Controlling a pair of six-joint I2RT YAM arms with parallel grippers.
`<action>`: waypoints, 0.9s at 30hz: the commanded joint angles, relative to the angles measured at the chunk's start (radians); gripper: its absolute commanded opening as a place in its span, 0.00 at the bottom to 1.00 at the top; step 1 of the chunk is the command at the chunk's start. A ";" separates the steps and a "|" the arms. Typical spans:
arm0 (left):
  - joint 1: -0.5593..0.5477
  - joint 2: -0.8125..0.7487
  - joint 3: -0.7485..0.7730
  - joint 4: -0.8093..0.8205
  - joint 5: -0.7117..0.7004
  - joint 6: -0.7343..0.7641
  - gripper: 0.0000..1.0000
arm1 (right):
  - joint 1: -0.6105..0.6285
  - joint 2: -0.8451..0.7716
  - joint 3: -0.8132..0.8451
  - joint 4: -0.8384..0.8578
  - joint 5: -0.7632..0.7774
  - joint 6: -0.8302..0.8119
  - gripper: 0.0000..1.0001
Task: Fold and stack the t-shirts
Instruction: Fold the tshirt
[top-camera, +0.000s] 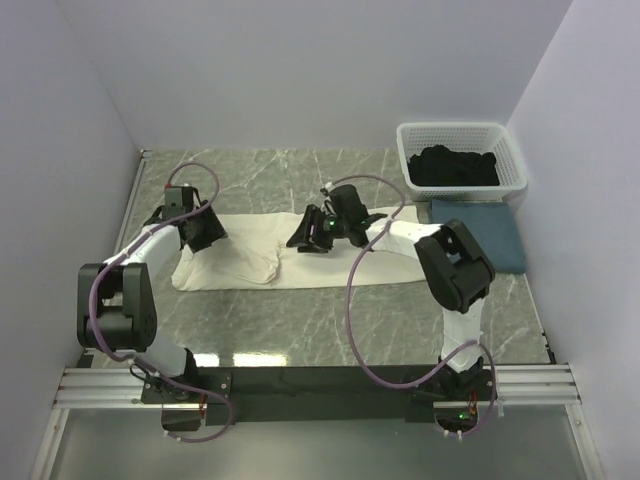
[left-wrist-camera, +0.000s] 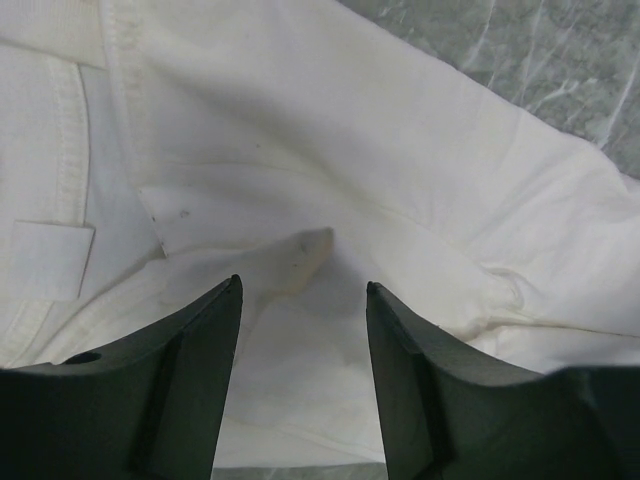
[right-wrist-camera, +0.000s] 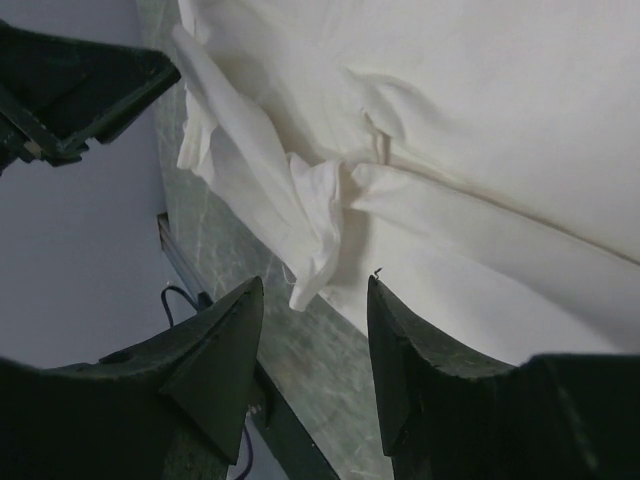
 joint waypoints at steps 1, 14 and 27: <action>0.001 0.019 0.058 0.028 0.004 0.032 0.58 | 0.031 0.046 0.055 0.070 -0.035 0.056 0.53; -0.029 0.076 0.048 0.082 0.036 0.066 0.53 | 0.083 0.186 0.125 0.147 -0.078 0.091 0.45; -0.033 0.104 0.066 0.086 0.013 0.072 0.40 | 0.097 0.247 0.173 0.150 -0.095 0.091 0.36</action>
